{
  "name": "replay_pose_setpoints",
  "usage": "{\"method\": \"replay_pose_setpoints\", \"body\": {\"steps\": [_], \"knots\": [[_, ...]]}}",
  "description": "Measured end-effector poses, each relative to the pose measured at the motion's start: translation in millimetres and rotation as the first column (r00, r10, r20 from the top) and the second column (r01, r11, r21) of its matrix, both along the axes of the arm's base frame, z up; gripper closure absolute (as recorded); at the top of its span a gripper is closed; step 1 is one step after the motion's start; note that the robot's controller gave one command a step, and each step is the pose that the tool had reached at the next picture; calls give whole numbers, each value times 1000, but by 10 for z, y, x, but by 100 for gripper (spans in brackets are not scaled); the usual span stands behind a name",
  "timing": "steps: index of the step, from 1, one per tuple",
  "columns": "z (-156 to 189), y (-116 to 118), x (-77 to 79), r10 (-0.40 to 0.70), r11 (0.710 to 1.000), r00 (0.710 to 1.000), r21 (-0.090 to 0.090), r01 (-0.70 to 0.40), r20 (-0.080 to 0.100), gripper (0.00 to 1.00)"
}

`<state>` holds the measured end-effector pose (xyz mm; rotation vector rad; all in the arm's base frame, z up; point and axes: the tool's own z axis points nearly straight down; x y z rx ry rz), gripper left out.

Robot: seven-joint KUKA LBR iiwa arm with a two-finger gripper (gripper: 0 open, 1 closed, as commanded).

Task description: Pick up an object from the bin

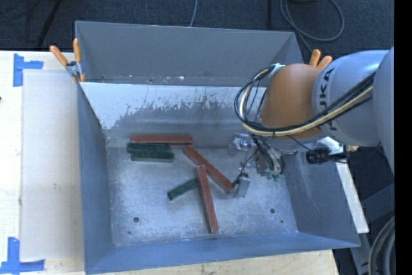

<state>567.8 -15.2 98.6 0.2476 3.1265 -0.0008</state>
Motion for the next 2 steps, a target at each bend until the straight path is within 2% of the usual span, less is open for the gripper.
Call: {"method": "replay_pose_setpoints", "body": {"steps": [1, 2], "knots": [[1, 140, -56, -43, 999, 999, 1, 43, -11, 0], [274, 145, -31, -45, 999, 999, 1, 45, -3, 0]]}}
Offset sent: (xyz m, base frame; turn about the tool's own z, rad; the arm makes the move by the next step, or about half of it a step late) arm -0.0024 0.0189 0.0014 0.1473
